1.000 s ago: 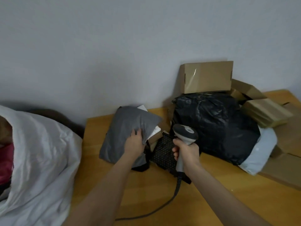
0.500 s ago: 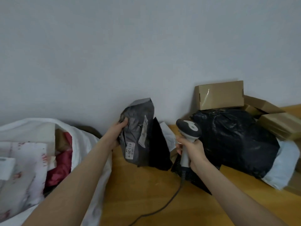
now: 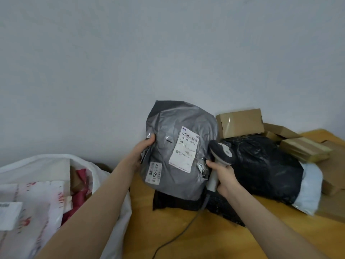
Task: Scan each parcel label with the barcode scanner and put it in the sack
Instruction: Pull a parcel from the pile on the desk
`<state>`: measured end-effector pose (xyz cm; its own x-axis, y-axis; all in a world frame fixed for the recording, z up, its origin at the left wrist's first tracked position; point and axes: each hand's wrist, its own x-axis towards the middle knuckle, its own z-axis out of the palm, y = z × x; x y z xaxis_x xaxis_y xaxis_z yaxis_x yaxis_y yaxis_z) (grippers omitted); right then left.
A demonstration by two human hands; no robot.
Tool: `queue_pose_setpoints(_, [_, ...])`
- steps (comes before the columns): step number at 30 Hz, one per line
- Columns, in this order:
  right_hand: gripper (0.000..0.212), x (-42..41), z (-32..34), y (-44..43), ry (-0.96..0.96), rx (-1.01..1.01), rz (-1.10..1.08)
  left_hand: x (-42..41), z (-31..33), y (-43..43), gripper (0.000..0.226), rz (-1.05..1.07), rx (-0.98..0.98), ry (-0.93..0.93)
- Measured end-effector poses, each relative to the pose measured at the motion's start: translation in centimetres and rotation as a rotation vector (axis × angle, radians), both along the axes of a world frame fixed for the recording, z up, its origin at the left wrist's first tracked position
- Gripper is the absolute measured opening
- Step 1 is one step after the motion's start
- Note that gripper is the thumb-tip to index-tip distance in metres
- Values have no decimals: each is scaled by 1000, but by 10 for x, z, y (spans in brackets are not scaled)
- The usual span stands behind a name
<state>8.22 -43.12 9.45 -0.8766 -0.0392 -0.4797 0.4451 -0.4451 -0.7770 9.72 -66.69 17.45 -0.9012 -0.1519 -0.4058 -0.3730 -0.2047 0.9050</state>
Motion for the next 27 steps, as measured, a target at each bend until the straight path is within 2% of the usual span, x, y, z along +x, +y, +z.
queue_pose_setpoints(3, [30, -2, 2, 6, 40, 83, -103, -6, -5, -12, 32, 99, -179, 78])
queue_pose_setpoints(6, [28, -4, 3, 13, 77, 148, -133, -11, -13, -21, 50, 264, -269, 167])
queue_pose_setpoints(8, [23, -4, 4, 16, 106, 170, -131, -16, -17, -19, 55, 301, -351, 222])
queue_pose_setpoints(11, [20, -1, 6, 19, 135, 178, -138, -21, -22, -8, 39, 186, -482, 275])
queue_pose_setpoints(12, [20, 1, 7, 21, 142, 187, -137, -23, -23, -4, 42, 113, -539, 257])
queue_pose_setpoints(15, [20, 7, 10, 30, 168, 213, -118, -32, -22, 7, 71, -37, -622, 119])
queue_pose_setpoints(16, [20, 9, 10, 33, 175, 218, -112, -34, -22, 10, 70, -61, -627, 78])
queue_pose_setpoints(20, [21, 12, 10, 50, 190, 251, -110, -43, -23, 21, 27, -90, -630, 67])
queue_pose_setpoints(25, [21, 13, 8, 60, 190, 275, -117, -46, -20, 38, 19, -203, -657, 116])
queue_pose_setpoints(27, [20, 13, 7, 58, 191, 281, -103, -45, -19, 41, 15, -175, -658, 141])
